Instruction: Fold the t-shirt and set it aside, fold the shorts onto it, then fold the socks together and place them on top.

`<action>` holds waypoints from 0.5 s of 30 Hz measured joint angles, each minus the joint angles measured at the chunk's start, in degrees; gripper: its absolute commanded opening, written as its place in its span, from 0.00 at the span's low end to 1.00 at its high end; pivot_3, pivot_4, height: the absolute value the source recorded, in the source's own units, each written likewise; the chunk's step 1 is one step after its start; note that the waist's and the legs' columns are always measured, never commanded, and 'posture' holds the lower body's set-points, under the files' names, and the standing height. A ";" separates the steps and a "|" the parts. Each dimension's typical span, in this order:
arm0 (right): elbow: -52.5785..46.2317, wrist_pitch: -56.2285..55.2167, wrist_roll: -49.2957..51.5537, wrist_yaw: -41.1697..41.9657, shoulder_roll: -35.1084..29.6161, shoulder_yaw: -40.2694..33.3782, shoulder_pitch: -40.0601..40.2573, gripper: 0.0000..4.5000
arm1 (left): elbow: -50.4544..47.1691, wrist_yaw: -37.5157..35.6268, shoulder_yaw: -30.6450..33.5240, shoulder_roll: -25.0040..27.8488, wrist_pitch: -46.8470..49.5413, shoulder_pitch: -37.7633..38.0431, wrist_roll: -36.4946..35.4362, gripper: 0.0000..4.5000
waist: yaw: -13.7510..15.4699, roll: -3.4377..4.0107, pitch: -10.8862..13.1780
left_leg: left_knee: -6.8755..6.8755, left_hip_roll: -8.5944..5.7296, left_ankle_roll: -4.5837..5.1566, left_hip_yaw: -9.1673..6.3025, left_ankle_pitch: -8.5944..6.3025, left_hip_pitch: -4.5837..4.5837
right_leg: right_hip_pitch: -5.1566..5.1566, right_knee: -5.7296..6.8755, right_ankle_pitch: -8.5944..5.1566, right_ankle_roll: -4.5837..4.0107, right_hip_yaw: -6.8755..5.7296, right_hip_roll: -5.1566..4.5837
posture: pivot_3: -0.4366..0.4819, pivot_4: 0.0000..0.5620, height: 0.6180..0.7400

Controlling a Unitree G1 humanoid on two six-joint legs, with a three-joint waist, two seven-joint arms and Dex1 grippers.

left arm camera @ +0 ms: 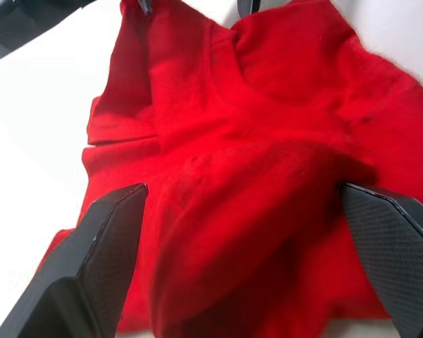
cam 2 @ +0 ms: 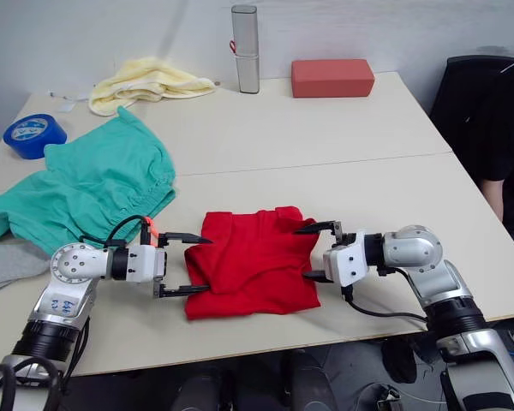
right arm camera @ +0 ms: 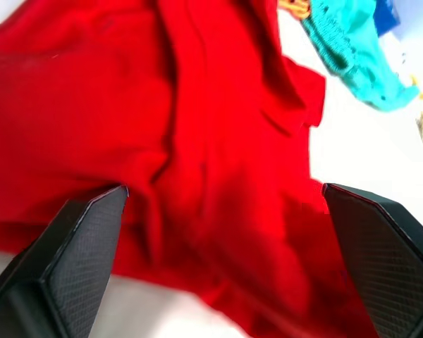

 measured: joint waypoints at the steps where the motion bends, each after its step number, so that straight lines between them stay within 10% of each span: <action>1: -0.05 0.69 0.27 -0.08 0.01 0.00 -0.07 1.00 | 0.70 0.49 -0.15 -0.31 -0.33 -0.46 0.45 1.00 | 0.01 0.00 0.00 | 0.00 0.00 0.01 0.00 0.00 0.00 | 0.00 0.01 0.00 0.00 0.01 -0.01 | 0.48 0.27 1.00; 8: -5.58 5.33 4.11 1.94 -0.07 0.47 0.89 1.00 | 2.91 2.21 -2.53 -1.35 -3.17 -1.90 2.52 1.00 | -0.03 0.00 0.00 | 0.02 0.01 -0.01 0.02 0.02 0.02 | 0.00 0.06 0.00 0.00 0.01 0.01 | 0.48 0.27 1.00; 15: -8.47 8.85 4.81 1.65 -0.13 1.66 1.63 1.00 | 2.54 0.82 -3.35 -1.68 -2.27 -1.87 -1.29 0.59 | 0.00 0.00 0.00 | 0.12 0.02 0.04 0.02 0.05 0.03 | -0.01 0.22 0.00 0.00 0.05 -0.05 | 0.48 0.27 1.00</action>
